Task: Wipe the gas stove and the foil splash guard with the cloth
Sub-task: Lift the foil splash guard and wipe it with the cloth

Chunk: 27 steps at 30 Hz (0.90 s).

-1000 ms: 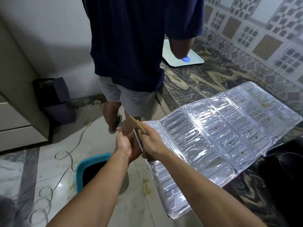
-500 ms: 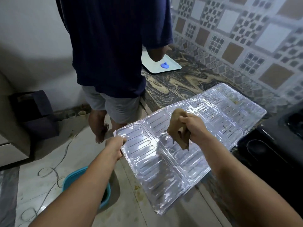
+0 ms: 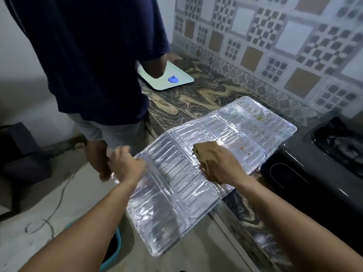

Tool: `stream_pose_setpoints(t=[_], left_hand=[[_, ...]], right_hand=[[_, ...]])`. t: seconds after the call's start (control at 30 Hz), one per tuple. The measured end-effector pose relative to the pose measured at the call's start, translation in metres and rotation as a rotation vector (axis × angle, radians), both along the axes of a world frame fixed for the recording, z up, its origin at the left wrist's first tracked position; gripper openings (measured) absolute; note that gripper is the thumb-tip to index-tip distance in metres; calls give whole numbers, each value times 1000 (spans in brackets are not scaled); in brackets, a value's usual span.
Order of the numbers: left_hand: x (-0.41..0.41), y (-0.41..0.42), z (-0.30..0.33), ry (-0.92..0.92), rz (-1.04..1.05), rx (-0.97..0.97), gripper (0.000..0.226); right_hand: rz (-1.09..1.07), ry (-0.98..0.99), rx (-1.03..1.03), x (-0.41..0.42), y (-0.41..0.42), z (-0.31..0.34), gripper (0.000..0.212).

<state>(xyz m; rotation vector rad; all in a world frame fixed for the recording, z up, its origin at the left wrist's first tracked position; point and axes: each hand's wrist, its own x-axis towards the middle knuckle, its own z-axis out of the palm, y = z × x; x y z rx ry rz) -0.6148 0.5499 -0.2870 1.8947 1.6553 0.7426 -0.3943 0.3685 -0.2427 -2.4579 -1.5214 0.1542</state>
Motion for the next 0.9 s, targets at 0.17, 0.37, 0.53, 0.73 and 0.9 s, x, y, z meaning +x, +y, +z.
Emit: stream_pose_setpoints(t=[0.17,0.37,0.53,0.73,0.9], left_hand=[[83,-49,17,198,-505,27,36],[128,-59,1,496,-745,-79,60],[132,-55,-2,577,-692,-26,65],[135,-56,0,620,-625,-44,87],[130,-39,-5,582,-593,-140,100]], right_hand=[[108,-38,-224,14,-1,-28,54],[84,-87,-239,34,-11,-65,64],[-135,-79,-195,70,-21,-63,59],[-265,15,-253,72,-15,-54,59],[-3,-46,-281,31,-31,-53,66]])
